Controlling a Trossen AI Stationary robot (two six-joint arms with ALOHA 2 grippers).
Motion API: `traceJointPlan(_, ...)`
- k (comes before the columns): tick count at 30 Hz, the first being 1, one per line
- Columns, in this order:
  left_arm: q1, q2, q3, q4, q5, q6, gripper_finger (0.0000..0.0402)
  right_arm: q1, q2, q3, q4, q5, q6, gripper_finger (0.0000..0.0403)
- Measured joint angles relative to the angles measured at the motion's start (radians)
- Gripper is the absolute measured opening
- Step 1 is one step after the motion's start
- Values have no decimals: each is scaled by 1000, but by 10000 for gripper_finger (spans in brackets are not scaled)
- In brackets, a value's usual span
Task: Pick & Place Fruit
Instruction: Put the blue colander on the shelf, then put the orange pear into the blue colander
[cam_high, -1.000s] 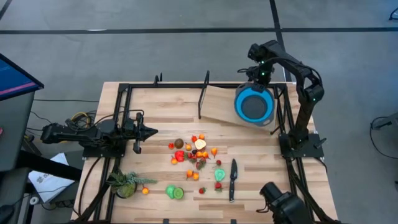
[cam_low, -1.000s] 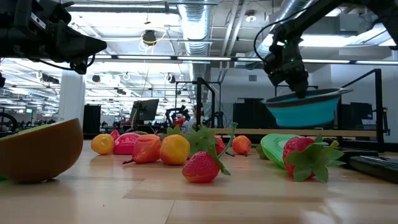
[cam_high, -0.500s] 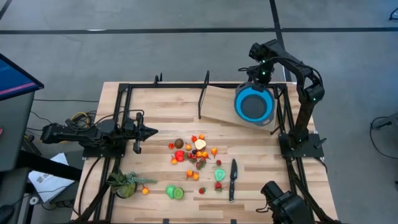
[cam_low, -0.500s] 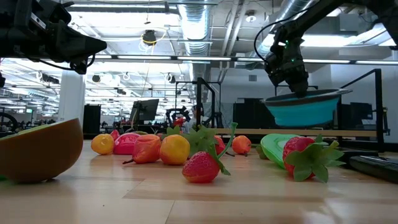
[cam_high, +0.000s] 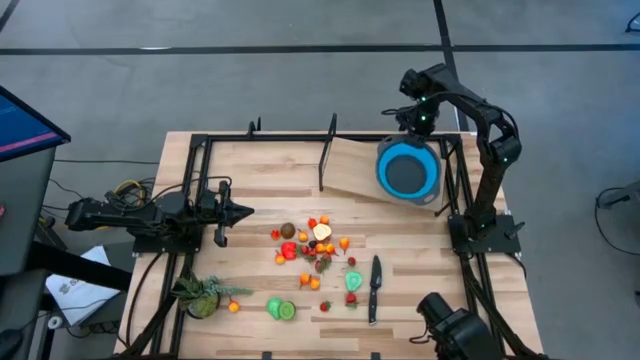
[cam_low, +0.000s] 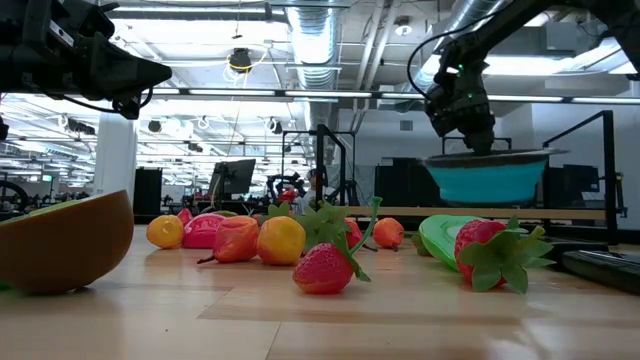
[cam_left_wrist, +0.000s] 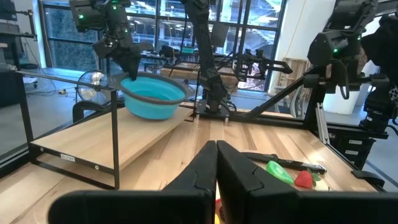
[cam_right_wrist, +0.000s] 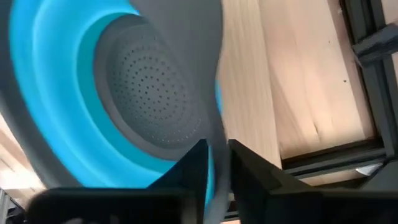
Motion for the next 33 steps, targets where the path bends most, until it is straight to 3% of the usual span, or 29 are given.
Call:
traceJointPlan(6,0,0,0,0,0,0,1,25,0,0,8,15,2,100)
traceJointPlan(9,0,0,0,0,0,0,1,39,0,0,0,76,2,110)
traceJointPlan(13,0,0,0,0,0,0,1,53,0,21,-3,162,6,112)
traceJointPlan(22,0,0,0,0,0,0,1,80,0,156,-3,167,31,107)
traceJointPlan(27,0,0,0,0,0,0,1,112,-1,239,-3,146,78,103)
traceJointPlan(33,0,0,0,0,0,0,1,147,-36,244,3,-20,30,59)
